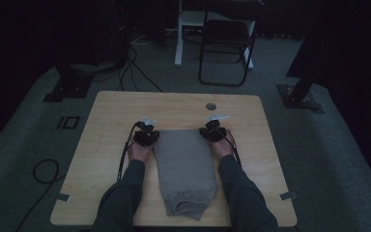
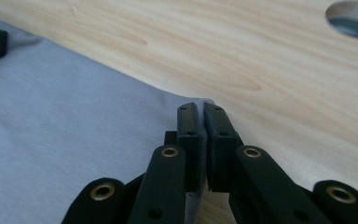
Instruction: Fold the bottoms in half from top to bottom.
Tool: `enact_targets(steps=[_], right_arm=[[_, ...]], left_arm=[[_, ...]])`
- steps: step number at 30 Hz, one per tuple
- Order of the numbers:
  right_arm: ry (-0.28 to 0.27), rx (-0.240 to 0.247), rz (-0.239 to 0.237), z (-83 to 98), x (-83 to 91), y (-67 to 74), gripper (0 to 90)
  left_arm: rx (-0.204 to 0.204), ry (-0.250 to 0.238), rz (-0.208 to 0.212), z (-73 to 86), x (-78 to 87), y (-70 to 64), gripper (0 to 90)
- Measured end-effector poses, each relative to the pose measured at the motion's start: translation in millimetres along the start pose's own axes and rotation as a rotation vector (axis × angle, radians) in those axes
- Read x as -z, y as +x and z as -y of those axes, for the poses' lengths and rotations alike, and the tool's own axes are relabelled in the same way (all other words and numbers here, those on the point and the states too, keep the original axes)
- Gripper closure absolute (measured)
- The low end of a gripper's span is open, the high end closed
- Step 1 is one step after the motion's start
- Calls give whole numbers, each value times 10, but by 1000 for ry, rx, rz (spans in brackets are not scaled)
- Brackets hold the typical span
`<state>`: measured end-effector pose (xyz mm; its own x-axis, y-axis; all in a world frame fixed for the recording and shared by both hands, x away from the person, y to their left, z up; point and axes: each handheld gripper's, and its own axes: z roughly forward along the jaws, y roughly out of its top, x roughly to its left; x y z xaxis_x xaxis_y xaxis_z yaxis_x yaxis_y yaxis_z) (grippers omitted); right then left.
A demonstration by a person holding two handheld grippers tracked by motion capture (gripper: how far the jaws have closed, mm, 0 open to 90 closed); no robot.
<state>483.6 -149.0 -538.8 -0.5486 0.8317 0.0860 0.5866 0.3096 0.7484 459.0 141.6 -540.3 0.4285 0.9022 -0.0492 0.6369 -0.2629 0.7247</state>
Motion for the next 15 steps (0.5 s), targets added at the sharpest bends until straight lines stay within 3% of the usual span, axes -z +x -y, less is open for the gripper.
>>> enact_targets(steps=[15], right_arm=[[-100,34,14,-230,263,-4,872]], left_arm=[[-20,-103,18,-314,290,-23,864]])
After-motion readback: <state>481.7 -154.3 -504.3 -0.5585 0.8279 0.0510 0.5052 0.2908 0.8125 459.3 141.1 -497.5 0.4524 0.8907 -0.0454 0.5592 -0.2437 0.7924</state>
